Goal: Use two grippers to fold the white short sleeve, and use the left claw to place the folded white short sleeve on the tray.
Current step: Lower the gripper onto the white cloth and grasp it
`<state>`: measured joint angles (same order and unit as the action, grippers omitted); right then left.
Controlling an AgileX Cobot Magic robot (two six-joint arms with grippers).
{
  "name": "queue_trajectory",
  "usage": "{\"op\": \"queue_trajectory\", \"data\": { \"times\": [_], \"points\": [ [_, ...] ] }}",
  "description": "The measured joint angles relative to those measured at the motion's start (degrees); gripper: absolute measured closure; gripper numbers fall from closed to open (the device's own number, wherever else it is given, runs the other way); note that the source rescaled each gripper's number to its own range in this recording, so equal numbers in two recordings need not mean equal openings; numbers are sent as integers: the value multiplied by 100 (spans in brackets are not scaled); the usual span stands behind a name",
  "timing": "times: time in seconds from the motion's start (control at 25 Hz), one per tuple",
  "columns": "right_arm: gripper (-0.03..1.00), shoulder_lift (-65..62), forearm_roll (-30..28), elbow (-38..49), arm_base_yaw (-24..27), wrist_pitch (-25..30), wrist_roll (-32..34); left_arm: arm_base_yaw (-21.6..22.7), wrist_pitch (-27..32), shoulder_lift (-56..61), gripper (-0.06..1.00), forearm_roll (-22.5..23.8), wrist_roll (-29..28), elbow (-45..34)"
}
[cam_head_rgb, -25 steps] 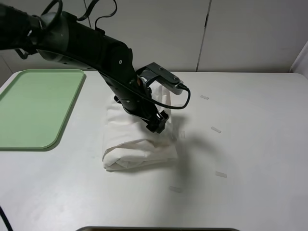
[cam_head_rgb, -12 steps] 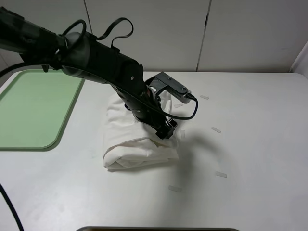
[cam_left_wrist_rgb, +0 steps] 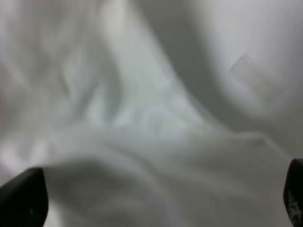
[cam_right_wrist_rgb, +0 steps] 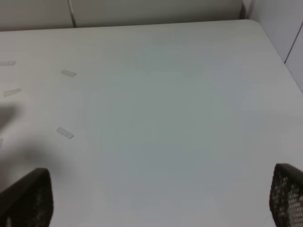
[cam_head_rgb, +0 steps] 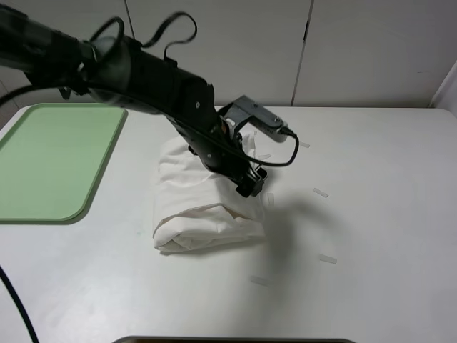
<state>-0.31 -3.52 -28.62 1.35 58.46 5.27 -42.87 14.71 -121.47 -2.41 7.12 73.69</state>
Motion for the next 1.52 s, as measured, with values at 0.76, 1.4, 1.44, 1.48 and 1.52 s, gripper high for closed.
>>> {"op": "queue_trajectory", "data": {
  "times": [0.76,1.4,1.44,1.48,1.52],
  "points": [
    [-3,0,0,0,0,0,0,832,2057,347,-5,-1420,3362,795],
    [-3,0,0,0,0,0,0,893,2476,-322,-5,-1552,3327,1317],
    [-3,0,0,0,0,0,0,893,2555,-289,-5,-1547,3286,1373],
    [-3,0,0,0,0,0,0,893,2555,-289,-5,-1547,3286,1373],
    [-3,0,0,0,0,0,0,893,2715,-123,-5,-1520,3164,1504]
  ]
}}
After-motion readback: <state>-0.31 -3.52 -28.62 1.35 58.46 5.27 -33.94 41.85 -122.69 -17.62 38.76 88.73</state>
